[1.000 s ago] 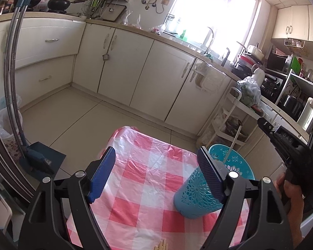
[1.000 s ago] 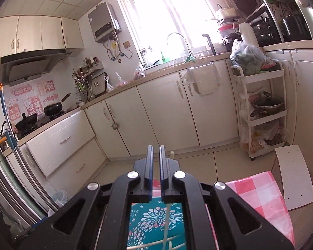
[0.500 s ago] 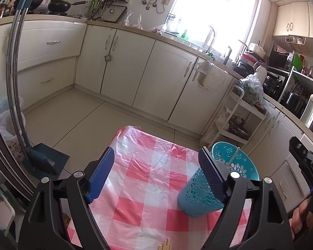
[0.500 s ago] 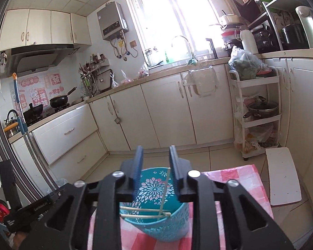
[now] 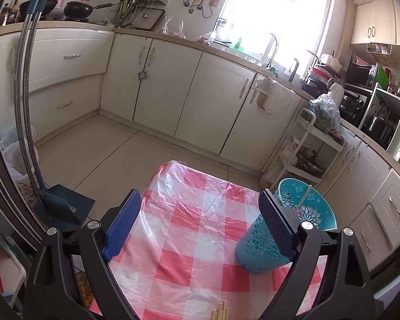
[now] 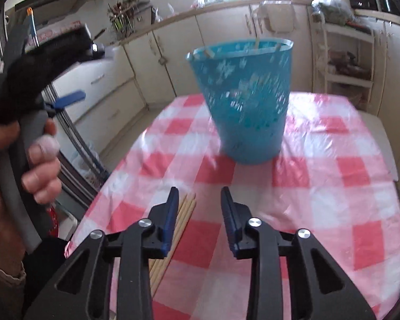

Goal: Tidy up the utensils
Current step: 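Move the right gripper back toward the remaining chopsticks, then lower the left gripper onto a wooden chopstick and close it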

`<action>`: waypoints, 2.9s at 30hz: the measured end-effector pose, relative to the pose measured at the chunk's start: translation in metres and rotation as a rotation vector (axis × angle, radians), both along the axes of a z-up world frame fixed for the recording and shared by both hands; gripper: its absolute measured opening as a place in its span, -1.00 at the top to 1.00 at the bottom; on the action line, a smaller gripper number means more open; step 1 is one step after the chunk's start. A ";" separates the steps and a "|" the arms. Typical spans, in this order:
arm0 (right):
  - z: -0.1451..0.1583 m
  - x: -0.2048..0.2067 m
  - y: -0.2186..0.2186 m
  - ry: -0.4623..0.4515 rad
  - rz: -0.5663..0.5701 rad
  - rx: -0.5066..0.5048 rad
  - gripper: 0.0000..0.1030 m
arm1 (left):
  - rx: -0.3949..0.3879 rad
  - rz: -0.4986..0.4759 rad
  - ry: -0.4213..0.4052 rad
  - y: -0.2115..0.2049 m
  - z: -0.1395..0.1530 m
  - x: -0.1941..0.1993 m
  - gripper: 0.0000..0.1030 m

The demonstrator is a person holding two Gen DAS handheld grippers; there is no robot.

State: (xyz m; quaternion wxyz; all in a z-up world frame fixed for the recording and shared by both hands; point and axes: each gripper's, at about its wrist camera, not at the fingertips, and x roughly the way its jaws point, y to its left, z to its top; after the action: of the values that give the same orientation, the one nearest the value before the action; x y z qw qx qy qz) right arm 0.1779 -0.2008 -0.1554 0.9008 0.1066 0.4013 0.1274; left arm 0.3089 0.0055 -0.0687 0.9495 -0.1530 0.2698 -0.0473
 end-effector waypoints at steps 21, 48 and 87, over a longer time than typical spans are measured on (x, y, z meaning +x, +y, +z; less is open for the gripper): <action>-0.040 0.001 0.026 0.086 0.019 -0.107 0.65 | -0.015 0.014 0.028 0.017 -0.003 0.000 -0.70; -0.042 -0.007 -0.039 0.097 0.026 -0.074 0.82 | 0.381 -0.344 0.466 -0.062 -0.125 -0.060 -0.67; -0.042 0.007 -0.037 0.082 0.012 -0.123 0.85 | 0.342 -0.426 0.462 -0.084 -0.137 -0.045 0.89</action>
State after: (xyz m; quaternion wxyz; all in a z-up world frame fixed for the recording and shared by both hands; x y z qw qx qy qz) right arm 0.1854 -0.2374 -0.1969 0.8878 0.0536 0.4454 0.1033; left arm 0.2639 -0.0786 -0.2056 0.8443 0.0613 0.5070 -0.1623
